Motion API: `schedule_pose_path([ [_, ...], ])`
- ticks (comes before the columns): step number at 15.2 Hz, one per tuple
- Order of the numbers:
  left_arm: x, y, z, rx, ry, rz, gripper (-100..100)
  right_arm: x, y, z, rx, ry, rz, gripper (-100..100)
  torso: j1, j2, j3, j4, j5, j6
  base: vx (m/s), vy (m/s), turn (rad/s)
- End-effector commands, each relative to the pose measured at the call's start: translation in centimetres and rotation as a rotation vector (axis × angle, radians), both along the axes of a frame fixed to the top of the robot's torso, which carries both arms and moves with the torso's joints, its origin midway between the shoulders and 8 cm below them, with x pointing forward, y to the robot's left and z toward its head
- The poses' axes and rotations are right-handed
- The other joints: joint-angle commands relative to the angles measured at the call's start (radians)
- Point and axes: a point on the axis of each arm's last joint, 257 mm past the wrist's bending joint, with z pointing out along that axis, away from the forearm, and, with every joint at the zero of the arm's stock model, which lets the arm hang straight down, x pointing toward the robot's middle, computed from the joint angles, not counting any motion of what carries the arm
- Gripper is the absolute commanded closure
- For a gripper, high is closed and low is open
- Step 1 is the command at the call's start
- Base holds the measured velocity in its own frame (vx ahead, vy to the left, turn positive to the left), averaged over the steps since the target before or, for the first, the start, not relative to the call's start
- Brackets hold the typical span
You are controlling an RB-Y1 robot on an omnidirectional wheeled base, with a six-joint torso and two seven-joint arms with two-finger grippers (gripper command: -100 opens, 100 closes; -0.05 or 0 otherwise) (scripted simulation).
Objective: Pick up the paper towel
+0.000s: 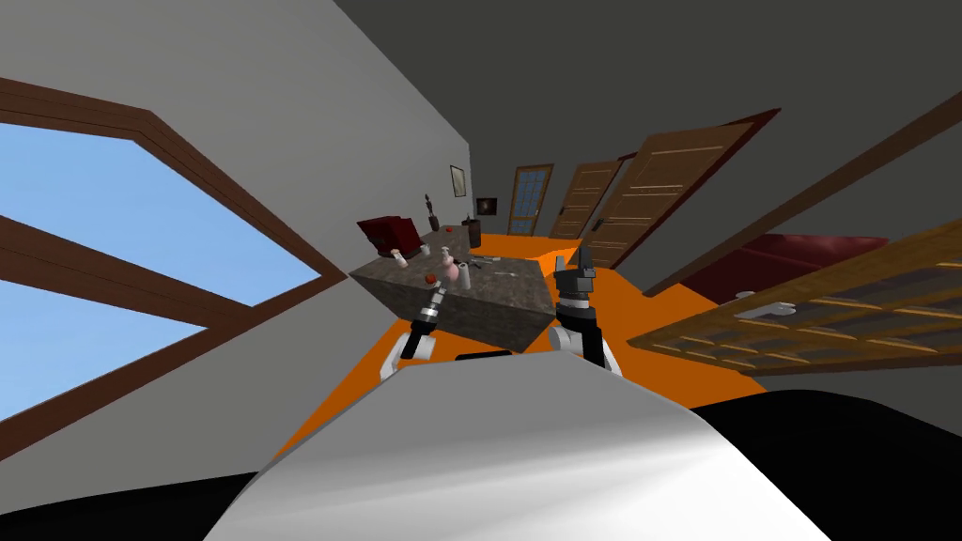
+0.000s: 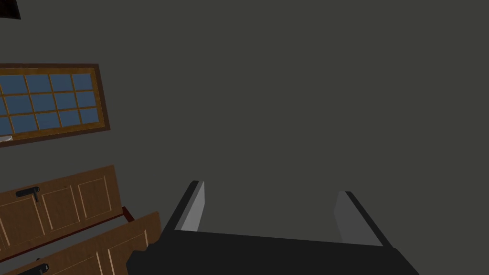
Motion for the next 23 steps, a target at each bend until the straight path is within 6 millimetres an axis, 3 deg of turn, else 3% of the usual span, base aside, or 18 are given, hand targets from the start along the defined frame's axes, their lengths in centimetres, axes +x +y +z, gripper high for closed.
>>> schedule_pose_path([
  [1, 0.6, -0.4, -1.8, 0.082, 0.027, 0.004, -100, 0.0, 0.0, 0.0, 0.000, 0.000, 0.000, 0, 0.000, 0.000, 0.000, 0.000, 0.000, 0.000, 0.080, -0.016, -0.127],
  [9, 2.5, -1.3, -6.7, 0.304, 0.088, 0.005, -100, 0.0, 0.0, 0.0, 0.000, 0.000, 0.000, 0, 0.000, 0.001, 0.001, 0.000, 0.000, 0.000, 0.061, -0.005, -0.107],
  [15, 3.6, -0.5, -10.7, 0.522, 0.128, 0.001, -100, 0.0, 0.0, 0.0, 0.000, 0.000, 0.000, 0, 0.001, 0.001, 0.000, 0.000, 0.000, 0.000, 0.059, -0.004, -0.110],
  [18, 4.0, 0.5, -12.2, 0.621, 0.140, -0.001, -100, 0.0, 0.0, 0.0, 0.000, 0.000, 0.000, 0, 0.002, 0.003, 0.002, 0.001, 0.000, -0.001, 0.026, 0.014, -0.071],
  [20, 3.9, 0.3, -11.5, 0.586, 0.136, 0.000, -100, 0.0, 0.0, 0.0, 0.000, 0.000, 0.000, 0, 0.002, 0.004, 0.002, 0.001, 0.000, -0.001, 0.006, 0.010, -0.023],
  [21, 3.9, 0.2, -11.5, 0.586, 0.136, 0.000, 100, 0.0, 0.0, 0.0, 0.000, 0.000, 0.000, 0, 0.001, 0.005, 0.003, 0.001, 0.000, -0.001, 0.000, 0.000, 0.000],
  [23, 3.9, 0.3, -11.5, 0.586, 0.136, 0.000, 100, 0.0, 0.0, 0.0, 0.000, 0.000, 0.000, 0, 0.001, 0.006, 0.003, 0.001, 0.000, -0.001, 0.000, 0.000, 0.000],
])
